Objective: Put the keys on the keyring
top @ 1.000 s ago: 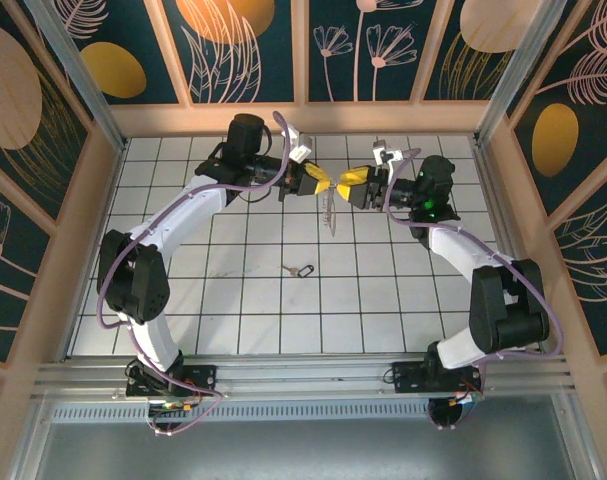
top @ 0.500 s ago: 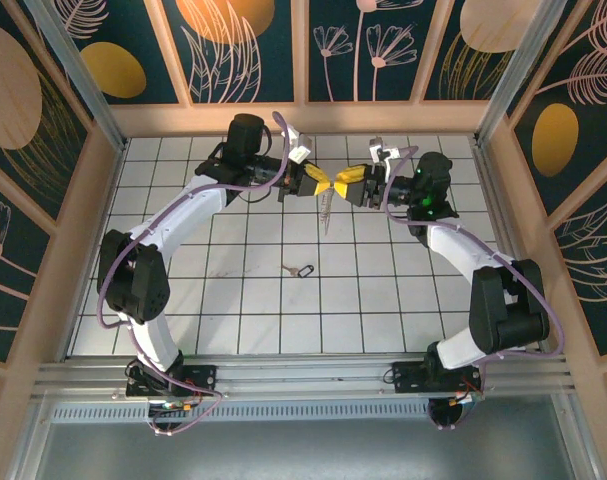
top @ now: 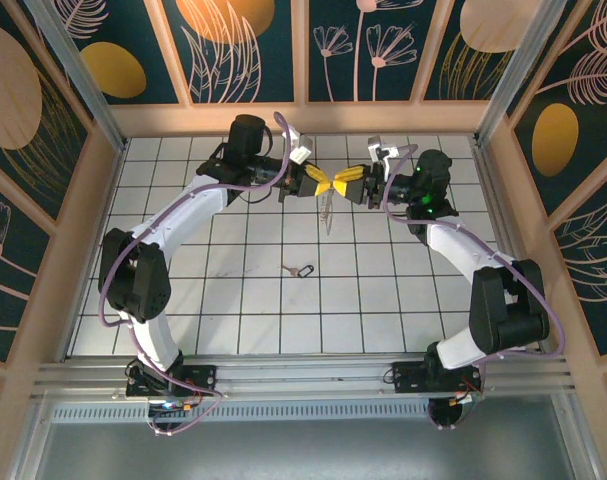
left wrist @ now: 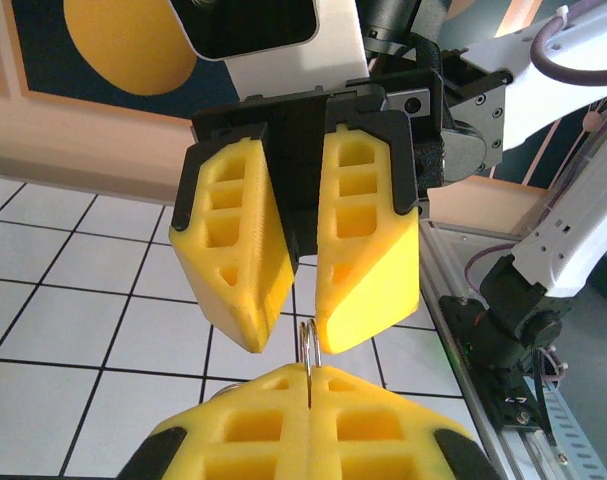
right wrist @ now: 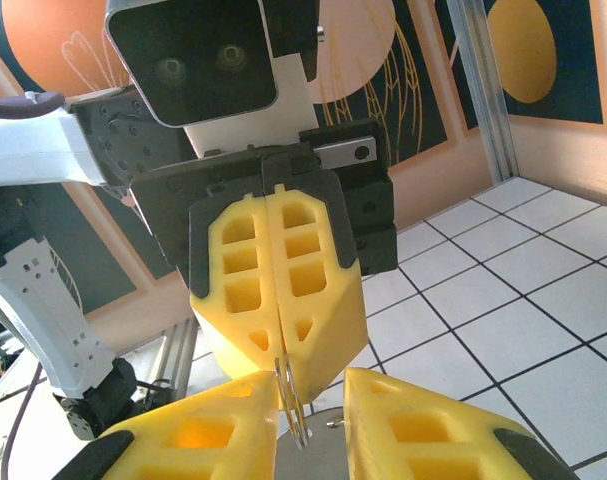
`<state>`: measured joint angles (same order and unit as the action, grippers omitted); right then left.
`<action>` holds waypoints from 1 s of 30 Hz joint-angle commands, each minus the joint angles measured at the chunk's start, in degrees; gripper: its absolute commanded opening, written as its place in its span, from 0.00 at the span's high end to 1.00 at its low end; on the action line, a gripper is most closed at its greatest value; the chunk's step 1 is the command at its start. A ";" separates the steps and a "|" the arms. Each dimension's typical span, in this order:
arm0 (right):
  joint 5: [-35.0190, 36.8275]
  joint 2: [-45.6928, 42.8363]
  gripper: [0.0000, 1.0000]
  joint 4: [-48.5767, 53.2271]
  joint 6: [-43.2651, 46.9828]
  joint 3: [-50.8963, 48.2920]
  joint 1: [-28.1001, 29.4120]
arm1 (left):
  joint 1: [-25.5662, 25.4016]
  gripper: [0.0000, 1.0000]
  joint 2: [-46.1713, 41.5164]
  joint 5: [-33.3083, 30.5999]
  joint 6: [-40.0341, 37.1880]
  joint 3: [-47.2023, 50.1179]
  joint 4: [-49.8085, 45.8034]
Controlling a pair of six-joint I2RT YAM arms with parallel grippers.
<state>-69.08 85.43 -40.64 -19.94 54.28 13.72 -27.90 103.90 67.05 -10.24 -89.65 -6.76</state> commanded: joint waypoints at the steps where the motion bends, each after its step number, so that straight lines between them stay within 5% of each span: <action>1: -1.51 -0.09 0.76 0.35 1.74 1.09 0.35 | -0.49 1.00 0.36 1.71 0.13 -0.71 0.15; 9: -1.94 -0.26 1.00 1.80 3.02 0.47 0.36 | -0.49 1.00 0.33 1.60 0.79 -0.77 1.01; 16: 0.17 -0.57 1.00 0.47 2.56 -0.61 -0.20 | -0.49 1.00 -0.55 -1.15 3.49 0.54 5.34; 24: 4.13 -1.42 1.00 -12.73 -6.53 -3.91 -3.02 | -0.40 0.75 -5.37 -15.23 16.15 9.64 25.21; 30: 8.06 -2.69 1.00 -22.55 -11.46 -6.05 -3.04 | -0.33 0.72 -9.11 -27.81 25.26 14.04 33.25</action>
<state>-63.42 85.30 -52.42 -27.33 49.28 10.74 -28.42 97.43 47.03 8.21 -77.67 17.34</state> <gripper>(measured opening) 0.044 0.274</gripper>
